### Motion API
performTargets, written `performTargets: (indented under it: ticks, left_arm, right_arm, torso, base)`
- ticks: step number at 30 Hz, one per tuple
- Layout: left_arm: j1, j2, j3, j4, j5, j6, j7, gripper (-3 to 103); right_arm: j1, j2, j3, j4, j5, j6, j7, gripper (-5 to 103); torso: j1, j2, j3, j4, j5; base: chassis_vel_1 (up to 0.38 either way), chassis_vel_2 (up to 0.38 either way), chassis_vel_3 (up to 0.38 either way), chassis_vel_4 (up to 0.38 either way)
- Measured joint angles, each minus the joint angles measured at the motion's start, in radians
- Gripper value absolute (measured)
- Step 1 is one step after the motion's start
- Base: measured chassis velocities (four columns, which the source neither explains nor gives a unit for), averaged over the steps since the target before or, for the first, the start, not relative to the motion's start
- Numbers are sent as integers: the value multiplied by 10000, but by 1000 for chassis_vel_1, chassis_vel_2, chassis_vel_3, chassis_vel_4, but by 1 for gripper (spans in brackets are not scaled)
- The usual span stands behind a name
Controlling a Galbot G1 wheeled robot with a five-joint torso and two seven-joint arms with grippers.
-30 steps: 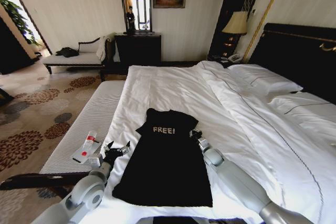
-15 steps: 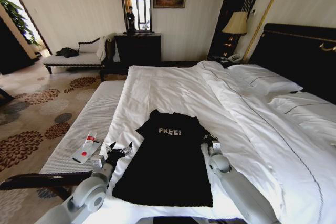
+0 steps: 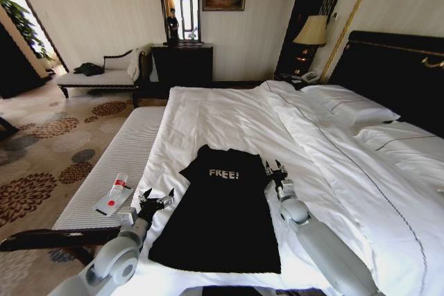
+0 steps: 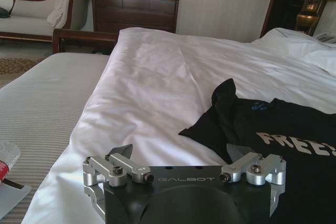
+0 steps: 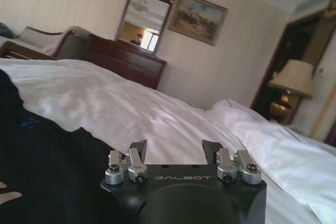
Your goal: Fold the clothes on the bed.
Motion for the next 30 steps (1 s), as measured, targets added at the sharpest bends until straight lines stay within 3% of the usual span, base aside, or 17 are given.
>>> performTargets:
  ticks: [1,5,12,20,30]
  left_arm:
    - [0,0,0,0,0,0,0,100]
    - [-12,105,-7,73,-36,3,-5,100]
    - [-117,260,3,117,-174,31,-24,100]
    - [-13,250,-1,126,-178,42,-45,100]
    - [-123,226,67,123,-183,42,-44,100]
  right_arm:
    - [0,0,0,0,0,0,0,58]
    - [615,-257,-888,-260,-283,205,-899,80]
    - [1899,2,-2138,-1583,-99,373,-1341,99]
    - [2416,460,-2079,-2697,950,152,-1261,100]
    - [2050,392,-1972,-2847,319,212,-1271,100]
  torso:
    - [0,0,0,0,0]
    - [0,0,0,3,1]
    - [1,-1,1,6,3]
    - [0,0,1,4,-1]
    - [1,-1,1,2,1]
  base:
    - [0,0,0,0]
    - [0,0,0,0]
    - [0,0,0,0]
    - [0,0,0,0]
    - [0,0,0,0]
